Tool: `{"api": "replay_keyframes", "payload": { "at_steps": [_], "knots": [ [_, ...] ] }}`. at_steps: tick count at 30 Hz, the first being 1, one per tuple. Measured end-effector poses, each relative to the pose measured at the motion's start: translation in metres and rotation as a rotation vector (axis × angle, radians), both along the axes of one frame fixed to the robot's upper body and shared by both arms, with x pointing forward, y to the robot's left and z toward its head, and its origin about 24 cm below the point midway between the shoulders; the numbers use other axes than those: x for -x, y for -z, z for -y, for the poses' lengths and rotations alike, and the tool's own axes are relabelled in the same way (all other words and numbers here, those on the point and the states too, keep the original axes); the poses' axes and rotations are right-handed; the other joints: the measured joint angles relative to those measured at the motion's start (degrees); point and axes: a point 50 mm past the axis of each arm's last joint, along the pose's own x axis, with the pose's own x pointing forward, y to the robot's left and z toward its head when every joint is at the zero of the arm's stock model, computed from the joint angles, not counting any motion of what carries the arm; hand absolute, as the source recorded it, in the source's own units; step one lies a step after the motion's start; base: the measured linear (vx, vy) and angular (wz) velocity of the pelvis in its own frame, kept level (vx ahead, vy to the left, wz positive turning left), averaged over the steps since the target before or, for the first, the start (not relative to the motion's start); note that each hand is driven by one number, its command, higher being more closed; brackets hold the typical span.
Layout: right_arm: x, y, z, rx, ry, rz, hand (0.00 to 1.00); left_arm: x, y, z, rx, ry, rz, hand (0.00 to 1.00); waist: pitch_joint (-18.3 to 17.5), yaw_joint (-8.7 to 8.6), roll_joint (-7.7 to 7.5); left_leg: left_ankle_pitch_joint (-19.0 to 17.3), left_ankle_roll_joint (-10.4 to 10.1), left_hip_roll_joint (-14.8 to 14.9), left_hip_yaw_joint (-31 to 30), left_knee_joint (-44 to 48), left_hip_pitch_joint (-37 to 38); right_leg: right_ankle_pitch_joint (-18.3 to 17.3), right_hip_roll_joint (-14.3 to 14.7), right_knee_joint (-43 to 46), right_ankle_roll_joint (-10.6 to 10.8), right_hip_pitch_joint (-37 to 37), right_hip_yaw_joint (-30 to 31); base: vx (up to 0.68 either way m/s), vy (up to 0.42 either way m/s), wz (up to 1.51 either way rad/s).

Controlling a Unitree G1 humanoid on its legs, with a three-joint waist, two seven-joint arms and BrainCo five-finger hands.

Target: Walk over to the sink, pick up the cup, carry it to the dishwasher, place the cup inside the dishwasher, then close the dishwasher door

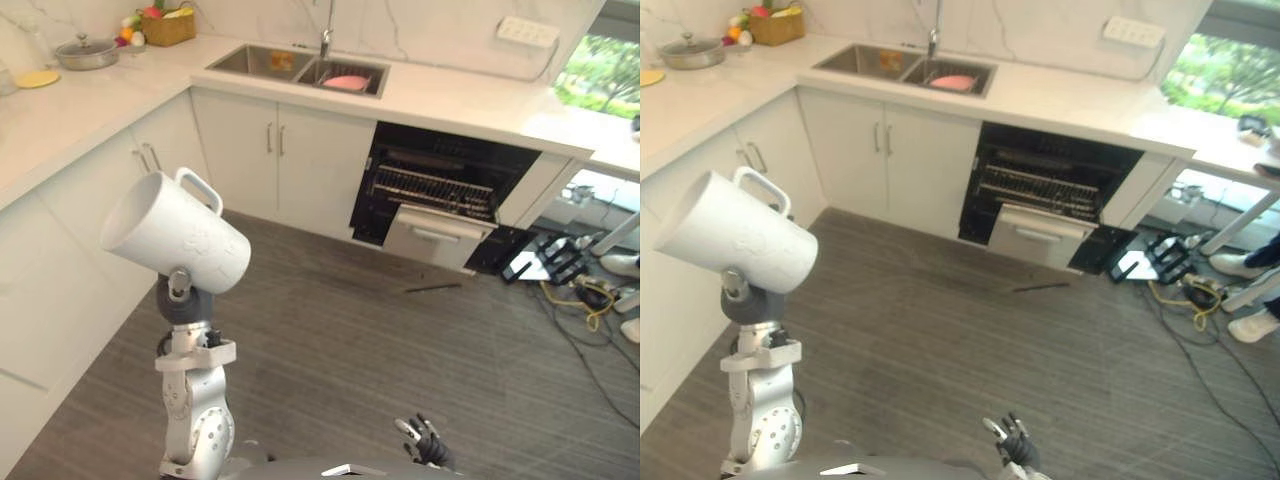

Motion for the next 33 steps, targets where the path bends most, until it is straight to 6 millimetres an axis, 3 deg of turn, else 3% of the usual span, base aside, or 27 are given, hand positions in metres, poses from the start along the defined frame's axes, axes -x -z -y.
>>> {"api": "replay_keyframes", "payload": {
  "at_steps": [3, 4, 6, 8, 9, 10, 12, 14, 17, 19, 20, 27, 31, 32, 33],
  "knots": [
    [0.01, 0.003, -0.006, -0.02, 0.003, -0.018, 0.0, -0.005, -0.008, 0.011, -0.049, 0.042, 0.014, 1.0, -0.2, -0.7, 0.44, -0.1, -0.6, 0.4, -2.1, -4.7, 6.0, -2.2, -2.7, 1.4, -3.8, -4.4, -4.5, 0.32, 0.034, 0.36],
    [0.015, 0.003, -0.009, -0.032, 0.01, -0.022, 0.0, -0.009, -0.012, 0.02, -0.07, 0.078, 0.02, 1.0, -0.4, -1.72, 0.32, -0.5, -1.3, 1.2, -4.0, -5.8, 7.8, -3.5, -2.6, -4.1, -5.3, -6.4, -5.0, 0.29, -0.026, 0.64],
    [0.015, 0.004, -0.012, -0.041, 0.018, -0.021, 0.0, -0.011, -0.013, 0.025, -0.081, 0.103, 0.013, 1.0, -0.4, -2.75, 0.39, -1.0, -2.3, 2.1, -5.4, -6.2, 9.0, -3.5, -2.1, -11.4, -5.5, -8.1, -5.1, 0.34, -0.08, 0.56],
    [0.016, 0.004, -0.015, -0.054, 0.038, -0.017, 0.0, -0.013, -0.012, 0.026, -0.083, 0.11, -0.001, 1.0, -1.0, -2.98, -0.46, -2.3, -4.6, 2.3, -5.7, -5.9, 10.2, 2.2, -1.3, -25.0, -7.3, -8.7, -5.1, 0.33, -0.124, 0.22],
    [0.023, 0.006, -0.02, -0.065, 0.033, -0.034, 0.0, -0.013, -0.011, 0.025, -0.091, 0.106, -0.005, 1.0, -1.8, -2.47, -2.27, -3.3, -6.1, 1.3, -5.6, -5.8, 11.1, 11.0, -1.4, -31.0, -9.1, -8.9, -4.7, 0.36, -0.164, -0.17],
    [0.022, 0.005, -0.016, -0.054, 0.026, -0.035, 0.0, -0.013, -0.006, 0.026, -0.076, 0.103, -0.037, 1.0, -2.7, -2.07, -0.88, -4.5, -7.3, 3.0, -5.4, -5.5, 12.4, 9.2, 0.0, -32.1, -9.1, -6.8, -5.2, 0.44, -0.195, -0.27],
    [0.017, 0.002, -0.007, -0.025, 0.019, -0.009, 0.0, -0.011, -0.003, 0.029, -0.061, 0.104, -0.056, 1.0, -2.9, -2.14, 2.2, -4.7, -7.8, 5.6, -4.3, -4.8, 12.6, 9.6, 2.7, -36.0, -9.6, -4.5, -5.5, 0.29, -0.143, -0.25],
    [0.017, 0.001, -0.001, -0.011, 0.024, -0.014, 0.0, -0.011, -0.004, 0.033, -0.07, 0.108, -0.046, 1.0, -3.4, -2.33, 3.72, -3.6, -8.7, 6.4, -4.0, -5.2, 12.9, 9.8, 3.8, -38.3, -9.9, -3.5, -5.6, 0.23, -0.127, -0.1],
    [0.021, 0.002, 0.001, -0.006, 0.041, -0.03, 0.0, -0.01, -0.005, 0.036, -0.095, 0.11, -0.032, 1.0, -3.6, -2.56, 3.64, -0.6, -8.4, 6.0, -4.0, -6.7, 13.9, 10.7, 3.9, -42.3, -10.1, -0.8, -5.5, 0.17, -0.091, -0.02],
    [0.023, 0.002, 0.003, -0.003, 0.068, -0.039, 0.0, -0.01, -0.003, 0.038, -0.11, 0.125, -0.031, 1.0, -4.0, -2.57, 4.06, 0.4, -8.0, 5.9, -3.8, -7.6, 14.0, 13.1, 4.4, -47.1, -10.0, 1.3, -5.5, 0.05, -0.014, 0.03],
    [0.013, 0.003, 0.006, -0.01, 0.099, -0.032, 0.0, -0.015, 0.029, 0.025, -0.276, 0.142, -0.151, 1.0, 0.7, -4.14, 4.36, -1.6, -7.0, 4.5, -2.4, -14.8, 14.8, 21.6, 5.2, -59.1, -9.8, 3.1, -4.9, 0.0, 0.0, 0.0],
    [0.013, 0.003, 0.006, -0.007, 0.1, -0.027, 0.0, -0.015, 0.029, 0.024, -0.276, 0.14, -0.151, 1.0, 1.0, -4.34, 4.41, -1.7, -7.0, 4.6, -2.4, -15.0, 14.8, 21.6, 5.2, -59.1, -9.8, 3.0, -5.0, 0.0, 0.0, 0.0],
    [0.011, 0.0, 0.007, 0.009, 0.104, 0.003, 0.0, -0.019, 0.04, 0.012, -0.255, 0.091, -0.191, 1.0, 1.3, -4.99, 4.58, -2.4, -8.0, 5.2, -2.2, -14.8, 13.6, 20.2, 5.6, -58.7, -9.9, 2.2, -5.5, 0.0, -0.008, -0.02],
    [0.011, -0.001, 0.008, 0.022, 0.098, 0.017, 0.0, -0.019, 0.042, 0.009, -0.237, 0.073, -0.203, 1.0, 1.8, -4.76, 6.02, -4.0, -8.6, 6.5, -1.1, -13.4, 12.8, 17.8, 6.6, -54.9, -9.1, 0.0, -5.9, 0.01, -0.048, -0.2],
    [0.009, -0.003, 0.011, 0.03, 0.101, 0.034, 0.0, -0.018, 0.043, 0.007, -0.219, 0.055, -0.206, 1.0, 2.0, -4.54, 6.84, -5.1, -9.9, 7.6, -0.1, -12.2, 12.6, 15.1, 7.0, -49.4, -9.6, -2.0, -7.0, 0.17, -0.108, -0.57]
  ]
}}
